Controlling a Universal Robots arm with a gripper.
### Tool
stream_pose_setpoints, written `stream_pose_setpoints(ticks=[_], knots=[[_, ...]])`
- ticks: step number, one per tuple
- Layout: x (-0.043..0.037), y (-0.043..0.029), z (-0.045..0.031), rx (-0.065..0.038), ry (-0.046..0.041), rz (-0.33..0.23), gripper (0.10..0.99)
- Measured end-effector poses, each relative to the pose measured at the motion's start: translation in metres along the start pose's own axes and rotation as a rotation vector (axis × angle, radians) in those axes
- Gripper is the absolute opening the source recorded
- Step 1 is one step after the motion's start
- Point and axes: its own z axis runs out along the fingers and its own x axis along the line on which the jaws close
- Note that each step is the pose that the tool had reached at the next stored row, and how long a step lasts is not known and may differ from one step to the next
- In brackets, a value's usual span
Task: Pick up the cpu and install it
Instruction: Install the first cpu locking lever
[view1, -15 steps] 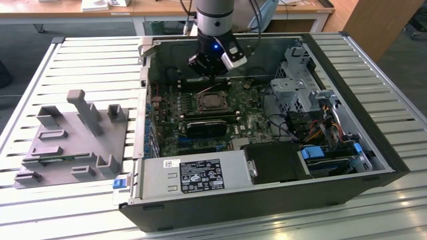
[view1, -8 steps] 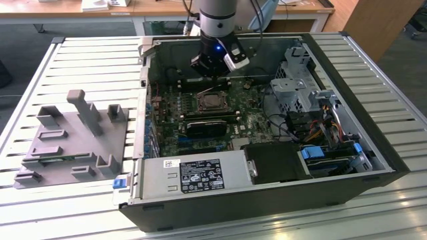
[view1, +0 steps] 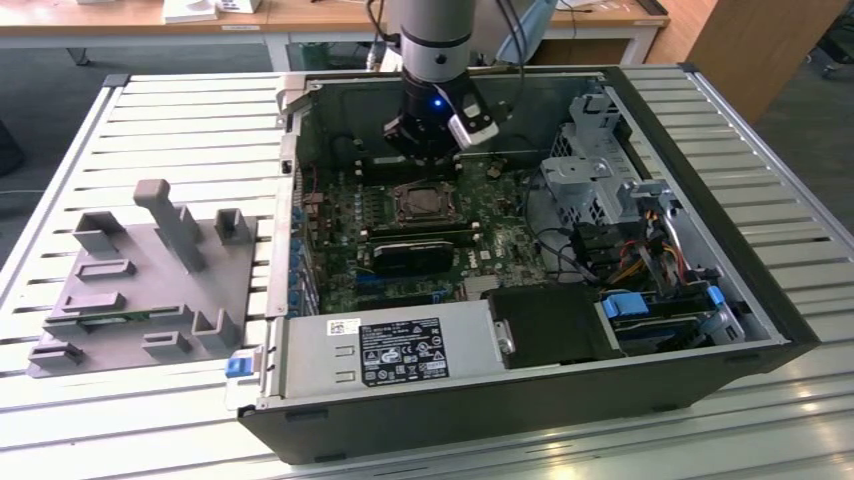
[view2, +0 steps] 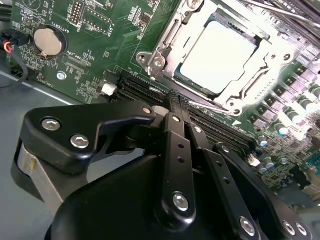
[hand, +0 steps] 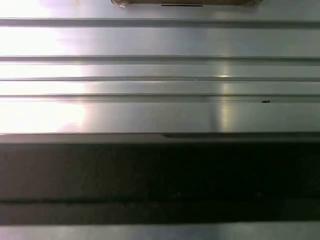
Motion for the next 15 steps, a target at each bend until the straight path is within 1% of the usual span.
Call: stream_pose_setpoints(ticks=[8,15], knots=[[-0.0023,-0.0005,0.0074,0.000,0.0003,0.000,0.106],[-0.0028,-0.0004,0.0065,0.000,0.0002,0.000,0.106]])
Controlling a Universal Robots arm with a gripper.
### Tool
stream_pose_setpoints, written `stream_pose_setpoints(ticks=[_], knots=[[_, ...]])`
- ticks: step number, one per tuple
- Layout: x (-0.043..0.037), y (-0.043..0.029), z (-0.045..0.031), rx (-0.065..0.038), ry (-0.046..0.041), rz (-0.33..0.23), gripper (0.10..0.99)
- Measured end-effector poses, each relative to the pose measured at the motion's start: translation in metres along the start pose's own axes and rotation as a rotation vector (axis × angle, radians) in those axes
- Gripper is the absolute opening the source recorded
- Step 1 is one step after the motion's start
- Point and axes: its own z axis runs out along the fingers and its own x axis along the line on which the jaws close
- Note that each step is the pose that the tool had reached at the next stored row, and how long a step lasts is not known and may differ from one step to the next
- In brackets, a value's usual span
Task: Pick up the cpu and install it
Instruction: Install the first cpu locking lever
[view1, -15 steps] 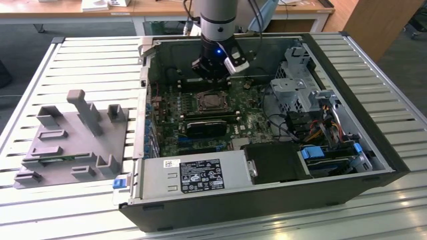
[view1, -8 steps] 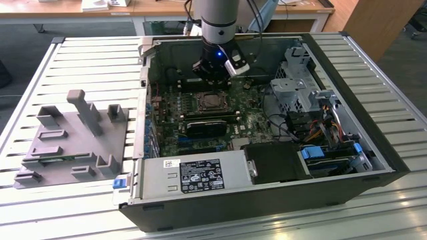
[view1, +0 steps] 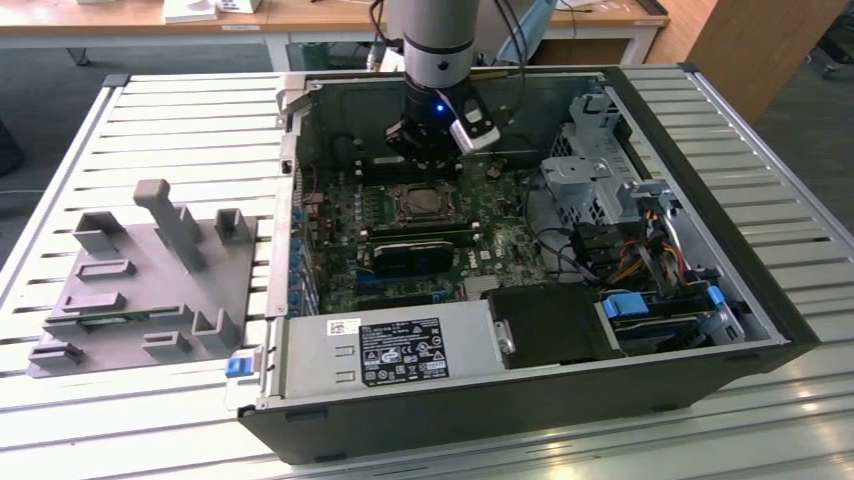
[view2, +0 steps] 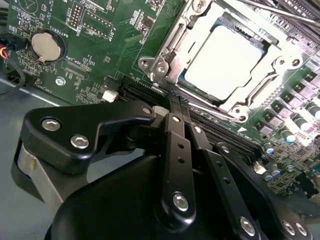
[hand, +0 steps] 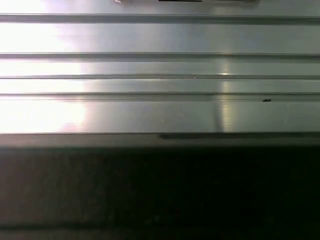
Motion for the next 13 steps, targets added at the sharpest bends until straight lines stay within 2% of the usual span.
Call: stream_pose_setpoints(ticks=[3,9,13], knots=[[0.0000,0.0000,-0.0001,0.001,0.0000,0.000,0.106],[0.0000,-0.0001,0.0026,0.019,-0.0003,0.000,0.106],[-0.0003,0.0002,0.0050,0.026,0.0002,-0.001,0.106]])
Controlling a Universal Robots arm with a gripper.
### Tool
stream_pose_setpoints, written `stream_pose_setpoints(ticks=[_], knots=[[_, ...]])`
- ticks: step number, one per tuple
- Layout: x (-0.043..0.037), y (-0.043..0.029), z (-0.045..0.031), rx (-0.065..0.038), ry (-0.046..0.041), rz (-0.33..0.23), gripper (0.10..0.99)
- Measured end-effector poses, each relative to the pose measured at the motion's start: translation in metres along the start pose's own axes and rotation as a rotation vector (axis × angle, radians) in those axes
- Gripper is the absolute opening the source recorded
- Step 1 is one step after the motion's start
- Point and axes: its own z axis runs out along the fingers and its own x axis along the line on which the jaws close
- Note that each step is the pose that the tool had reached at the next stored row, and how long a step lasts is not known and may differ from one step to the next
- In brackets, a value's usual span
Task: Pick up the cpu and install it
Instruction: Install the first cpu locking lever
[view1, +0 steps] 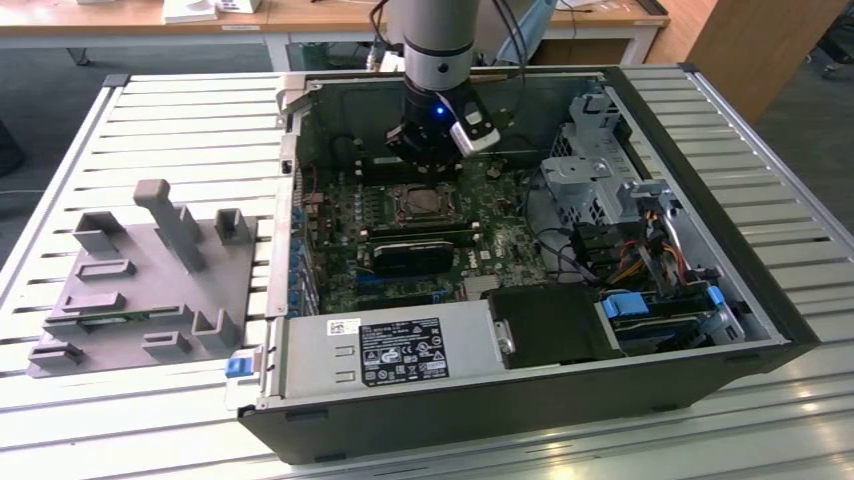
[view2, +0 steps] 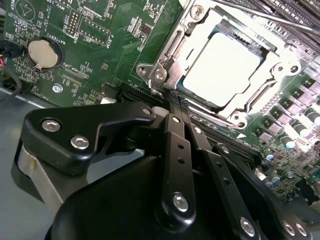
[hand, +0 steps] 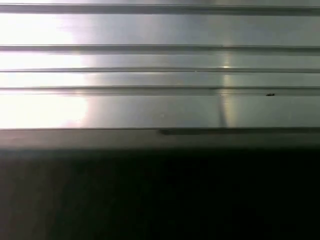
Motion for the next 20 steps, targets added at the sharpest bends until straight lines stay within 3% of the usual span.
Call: stream_pose_setpoints(ticks=[4,10,13,20], knots=[[-0.0002,0.0007,0.0003,-0.001,-0.0006,0.000,0.106],[-0.0005,0.0012,-0.0103,-0.001,-0.0007,0.000,0.106],[-0.0006,0.0009,-0.0113,-0.001,-0.0008,0.000,0.106],[-0.0011,-0.0073,-0.0118,-0.005,-0.0005,0.000,0.106]])
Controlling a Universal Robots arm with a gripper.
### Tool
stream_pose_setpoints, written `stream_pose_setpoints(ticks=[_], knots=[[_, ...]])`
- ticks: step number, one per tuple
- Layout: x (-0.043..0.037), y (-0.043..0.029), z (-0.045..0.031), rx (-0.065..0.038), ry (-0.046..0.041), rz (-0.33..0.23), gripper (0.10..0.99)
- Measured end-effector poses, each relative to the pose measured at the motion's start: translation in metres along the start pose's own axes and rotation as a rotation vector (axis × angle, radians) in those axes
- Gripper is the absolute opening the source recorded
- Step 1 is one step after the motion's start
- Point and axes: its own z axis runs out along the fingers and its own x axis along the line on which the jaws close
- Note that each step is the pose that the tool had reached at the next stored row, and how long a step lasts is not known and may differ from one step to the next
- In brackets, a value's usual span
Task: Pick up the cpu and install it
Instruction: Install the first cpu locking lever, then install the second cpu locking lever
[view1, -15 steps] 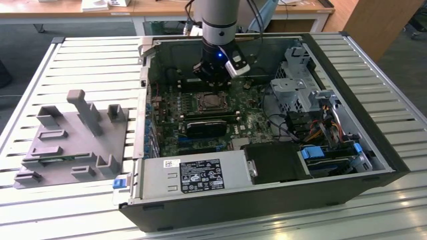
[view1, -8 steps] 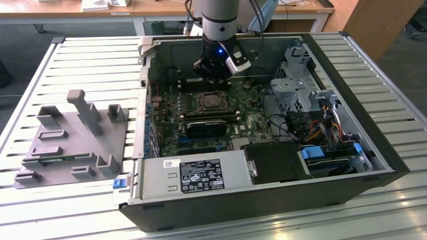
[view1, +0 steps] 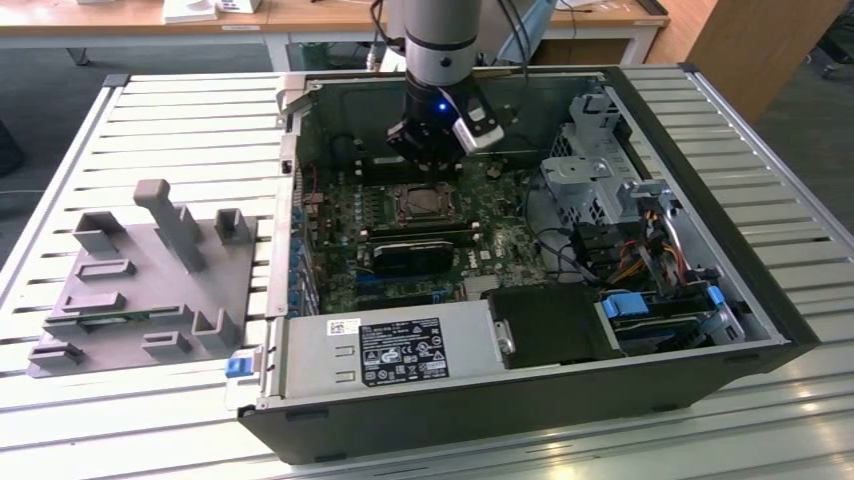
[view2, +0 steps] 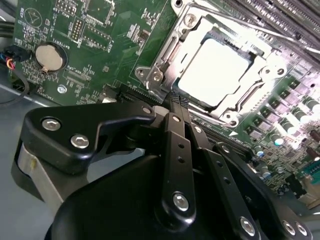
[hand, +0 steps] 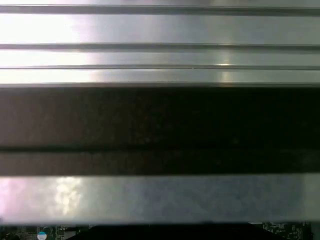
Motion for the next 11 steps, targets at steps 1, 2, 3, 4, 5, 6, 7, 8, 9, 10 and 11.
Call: stream_pose_setpoints(ticks=[1,2,3,4,5,6,7,8,9,10,11], knots=[[-0.0001,-0.0006,0.0000,0.000,0.0000,0.000,0.106],[-0.0002,-0.0011,0.0000,-0.001,0.0000,0.000,0.106],[-0.0003,-0.0016,0.0000,-0.001,0.0000,0.000,0.106],[-0.0004,-0.0021,-0.0001,-0.001,0.0000,0.000,0.106],[-0.0005,-0.0025,-0.0001,-0.002,0.0000,0.000,0.106],[-0.0008,-0.0026,-0.0001,-0.002,0.0000,0.000,0.106],[-0.0010,-0.0027,-0.0001,-0.002,0.0001,0.000,0.106],[-0.0011,-0.0029,-0.0001,-0.002,0.0000,0.000,0.106],[-0.0013,-0.0030,-0.0001,-0.002,0.0001,0.000,0.106],[-0.0014,-0.0032,-0.0001,-0.002,0.0001,0.000,0.106],[-0.0015,-0.0035,-0.0001,-0.002,0.0001,0.000,0.106]])
